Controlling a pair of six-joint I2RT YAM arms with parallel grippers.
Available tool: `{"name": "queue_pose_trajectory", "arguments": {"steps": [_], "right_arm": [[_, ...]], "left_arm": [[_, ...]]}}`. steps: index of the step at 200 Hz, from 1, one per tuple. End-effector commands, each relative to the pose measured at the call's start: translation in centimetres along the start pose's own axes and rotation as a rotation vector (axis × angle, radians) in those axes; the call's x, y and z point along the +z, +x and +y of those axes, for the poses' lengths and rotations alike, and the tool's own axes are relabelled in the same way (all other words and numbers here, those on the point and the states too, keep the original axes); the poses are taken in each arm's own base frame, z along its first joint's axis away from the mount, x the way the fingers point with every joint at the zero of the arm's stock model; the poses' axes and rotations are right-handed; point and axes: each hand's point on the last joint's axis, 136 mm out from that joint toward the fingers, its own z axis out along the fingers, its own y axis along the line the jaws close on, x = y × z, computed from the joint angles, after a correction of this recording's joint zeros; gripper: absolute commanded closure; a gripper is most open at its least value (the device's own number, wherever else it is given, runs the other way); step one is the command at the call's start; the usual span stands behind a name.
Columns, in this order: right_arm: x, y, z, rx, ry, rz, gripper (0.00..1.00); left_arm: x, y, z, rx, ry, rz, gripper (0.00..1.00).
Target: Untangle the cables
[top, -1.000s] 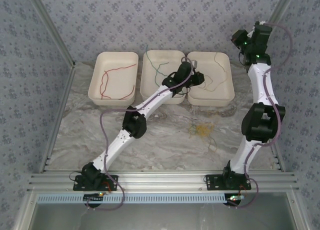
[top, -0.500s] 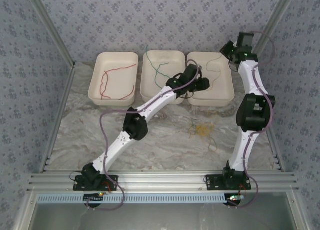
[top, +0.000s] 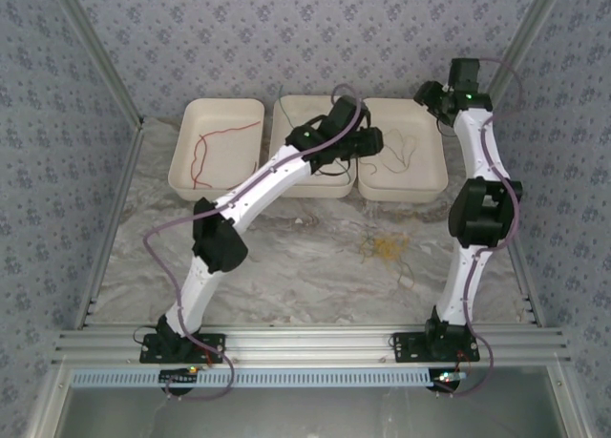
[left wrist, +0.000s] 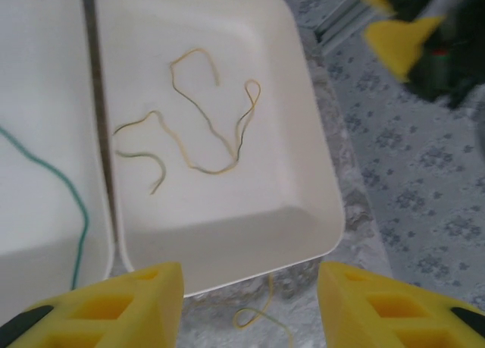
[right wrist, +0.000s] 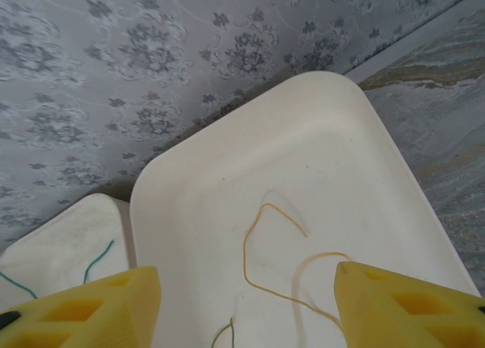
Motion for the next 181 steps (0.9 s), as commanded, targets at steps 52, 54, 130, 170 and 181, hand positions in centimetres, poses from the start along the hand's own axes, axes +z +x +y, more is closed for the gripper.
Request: {"name": "queue_pose_trajectory", "arguments": {"steps": [52,54,130,170,181], "right_arm": [[-17.1,-0.8,2.6,-0.027,-0.052,-0.245,0.43],[-17.3,-0.5,2.5,-0.026,-0.054,-0.245,0.43],[-22.5,16.9,-2.9,0.052,-0.064,-0.090,0.49],[-22.2,24.0,-5.4,0.026,-0.015,0.075,0.50],[-22.2,25.2,-5.6,0.033,-0.026,0.096,0.50]], "left_arm": [[-2.2,5.6,7.2,-0.054,-0.062,0.061,0.49],[-2.1,6.0,7.4,-0.055,-0.064,0.070,0.49],[0.7,19.8,3.3,0.024,0.155,0.280,0.45],[1.7,22.2,4.6,0.098,0.039,0.287,0.52],[2.1,22.6,5.7,0.111,-0.004,0.287,0.53]]}}
